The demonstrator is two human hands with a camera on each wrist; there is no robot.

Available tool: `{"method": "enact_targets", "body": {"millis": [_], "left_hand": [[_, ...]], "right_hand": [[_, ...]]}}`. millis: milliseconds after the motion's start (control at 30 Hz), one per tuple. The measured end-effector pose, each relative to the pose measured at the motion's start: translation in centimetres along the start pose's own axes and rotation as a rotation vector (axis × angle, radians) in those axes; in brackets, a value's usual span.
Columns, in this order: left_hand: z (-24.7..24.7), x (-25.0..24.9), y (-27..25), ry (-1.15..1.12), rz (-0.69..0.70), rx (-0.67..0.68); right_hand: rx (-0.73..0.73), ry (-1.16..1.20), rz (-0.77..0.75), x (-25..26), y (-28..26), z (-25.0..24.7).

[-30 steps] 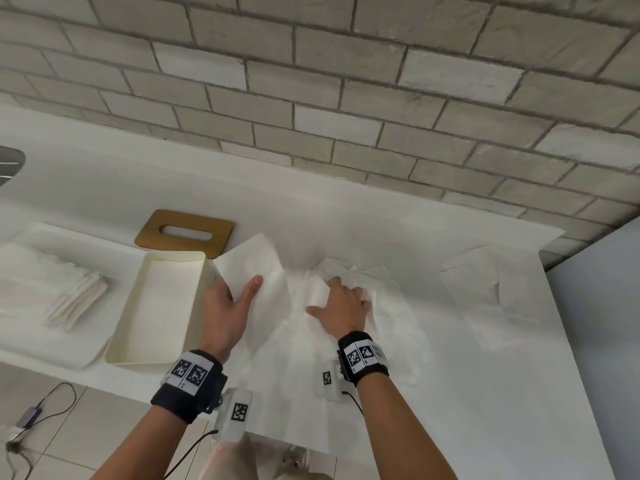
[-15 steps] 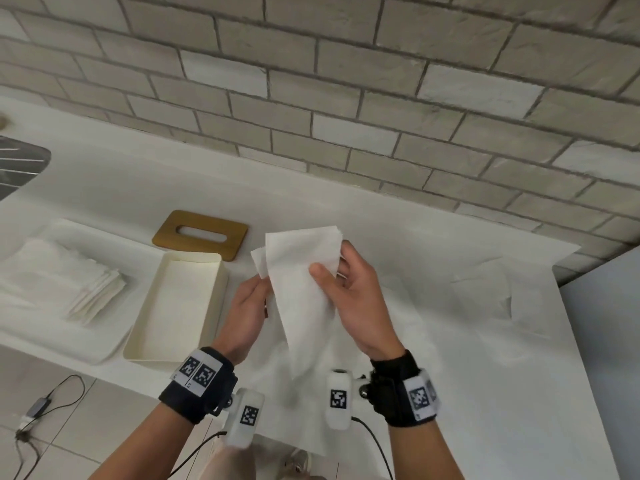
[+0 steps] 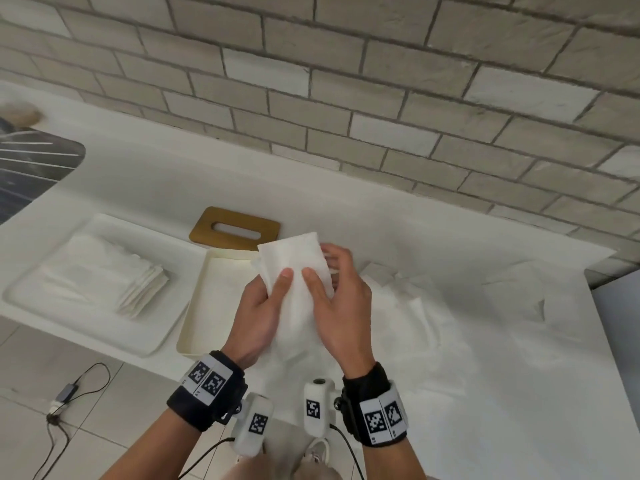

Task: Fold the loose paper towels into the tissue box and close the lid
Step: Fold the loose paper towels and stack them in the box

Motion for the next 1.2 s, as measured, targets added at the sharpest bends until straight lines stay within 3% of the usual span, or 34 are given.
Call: {"method": "enact_targets", "body": {"millis": [67,200,300,467,633,800,867,933,1067,1133,1200], "left_hand": [[-1.6,-0.5,0.3,0.014,-0.011,-0.021],[-4.6,-2.6,1.3,-0.021,-0.012,-0.011],[-7.3,-3.6,3.2,0.004,0.019,-0.026],[-12.5,-2.3,7.5,0.137,0.032,-0.028],[-16.3,1.9,11.4,0.456,0.113,0.040],[-16.6,2.0,12.1,0.709,0.357,0.050],[-15.8,1.5,11.7,0.797,0.480,0.090],[-14.5,1.7,11.1,0.927,0.548,0.250],[-12.5,5.9,10.3,1.550,0.437,0.610],[-12.2,6.6,10.1,1.673,0.360,0.620],[-11.5,5.4,9.6,1.598,0.316,0.561]], "right_hand": [[-0.083,-0.012,0.000,1.0,-0.7,0.3],[0.118,0.286,0.115,2.0,-3.5,4.3],[0.125,0.304,0.127,1.6,-5.9,7.1],[0.085,-0.027,0.075,0.1,-6.9,11.3],[0.319,-0.354,0.229,-1.2,-8.2,15.8],[0.391,-0.425,0.303,-1.3,-8.9,17.3],[0.392,-0.363,0.349,-1.8,-8.7,17.2],[0.406,-0.329,0.341,-1.8,-8.6,16.7],[0.306,-0.274,0.228,-1.4,-7.1,12.7],[0.202,-0.286,0.184,-2.2,-5.6,8.8],[0.141,-0.410,0.076,-3.6,-3.8,4.3]]}}
Point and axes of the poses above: each hand's wrist, its own y-axis towards the middle knuckle, its own z-axis out of the palm, x = y × z, the point moved 5 cm from there along y, towards the middle knuckle, and after that the axes turned 6 degrees about -x, right-handed, at the moved point
